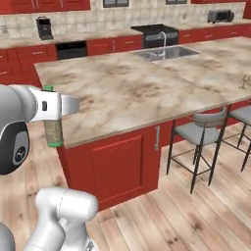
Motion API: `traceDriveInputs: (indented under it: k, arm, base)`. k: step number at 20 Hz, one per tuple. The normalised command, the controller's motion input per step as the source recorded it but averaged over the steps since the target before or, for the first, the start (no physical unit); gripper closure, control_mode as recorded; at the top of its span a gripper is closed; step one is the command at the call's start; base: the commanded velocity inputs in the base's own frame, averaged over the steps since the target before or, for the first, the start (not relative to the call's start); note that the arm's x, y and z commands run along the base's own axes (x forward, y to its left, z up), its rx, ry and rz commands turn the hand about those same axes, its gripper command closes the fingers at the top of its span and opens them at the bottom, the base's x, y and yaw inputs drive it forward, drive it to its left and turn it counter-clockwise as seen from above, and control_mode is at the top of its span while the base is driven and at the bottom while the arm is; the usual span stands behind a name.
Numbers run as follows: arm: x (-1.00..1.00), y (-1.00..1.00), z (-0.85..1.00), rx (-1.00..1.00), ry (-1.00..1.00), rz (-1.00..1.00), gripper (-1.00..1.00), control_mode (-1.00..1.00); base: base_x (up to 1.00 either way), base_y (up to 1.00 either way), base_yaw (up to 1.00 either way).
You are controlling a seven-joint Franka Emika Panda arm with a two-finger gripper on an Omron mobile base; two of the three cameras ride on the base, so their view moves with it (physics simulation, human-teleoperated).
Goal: Get the candle and the beer from the cabinet and move them to the dining counter.
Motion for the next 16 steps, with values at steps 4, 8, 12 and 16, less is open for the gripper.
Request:
traceDriveInputs:
  k: [4,8,12,16]
  arm:
    - [0.00,0.00,0.00,0.00,0.00,0.00,1.00,1.00]
    - [0.00,0.00,0.00,0.00,0.00,0.00,1.00,1.00]
    - [0.00,0.00,0.00,0.00,0.00,0.00,1.00,1.00]
    - [0.00,0.00,0.00,0.00,0.00,0.00,1.00,1.00]
  base:
    - [0.27,-1.00,0.51]
    - [0.24,-1.00,0.50]
    - [0.19,-1.00,0.47]
    - [0.13,-1.00,0.45]
